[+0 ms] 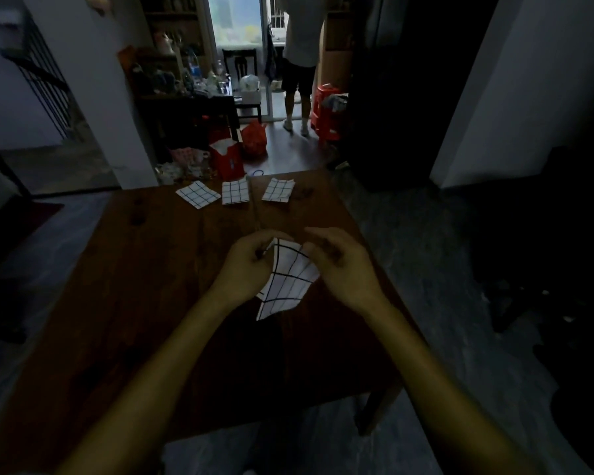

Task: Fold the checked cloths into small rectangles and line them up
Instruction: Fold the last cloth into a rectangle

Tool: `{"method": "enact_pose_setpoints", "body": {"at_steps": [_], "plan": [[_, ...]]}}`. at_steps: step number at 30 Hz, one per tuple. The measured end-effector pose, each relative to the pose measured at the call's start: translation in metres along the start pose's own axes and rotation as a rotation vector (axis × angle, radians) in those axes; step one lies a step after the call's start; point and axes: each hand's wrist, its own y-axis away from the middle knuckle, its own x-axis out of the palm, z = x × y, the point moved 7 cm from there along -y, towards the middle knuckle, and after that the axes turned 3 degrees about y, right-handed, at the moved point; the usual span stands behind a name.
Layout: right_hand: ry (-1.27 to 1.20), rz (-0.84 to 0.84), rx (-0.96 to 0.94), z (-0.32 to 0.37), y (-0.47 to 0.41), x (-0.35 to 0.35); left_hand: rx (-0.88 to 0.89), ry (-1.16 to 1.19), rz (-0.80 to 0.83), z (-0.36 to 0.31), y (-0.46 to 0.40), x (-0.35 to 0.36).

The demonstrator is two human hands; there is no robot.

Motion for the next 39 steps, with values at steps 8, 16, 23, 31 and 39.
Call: {"method": "enact_pose_setpoints", "body": {"at_steps": [8,16,23,31,39], "plan": [[-0.021,0.089,0.070,-0.019,0.006,0.019,-0.066,-0.044,0.015,-0.002,0.003,-0.004],[-0.144,0.043,0.202,-0.030,0.012,0.012,-0.060,-0.217,-0.063,-0.002,0.022,-0.014],[-0.176,-0.066,0.055,-0.002,0.025,0.011,0.043,-0.249,-0.169,-0.027,0.042,-0.011],[-0.474,-0.140,0.196,-0.005,0.045,0.008,-0.059,0.010,-0.405,-0.026,0.085,-0.029],[-0.528,-0.146,0.198,0.006,0.053,0.011,-0.029,0.072,-0.430,-0.029,0.093,-0.033]]}}
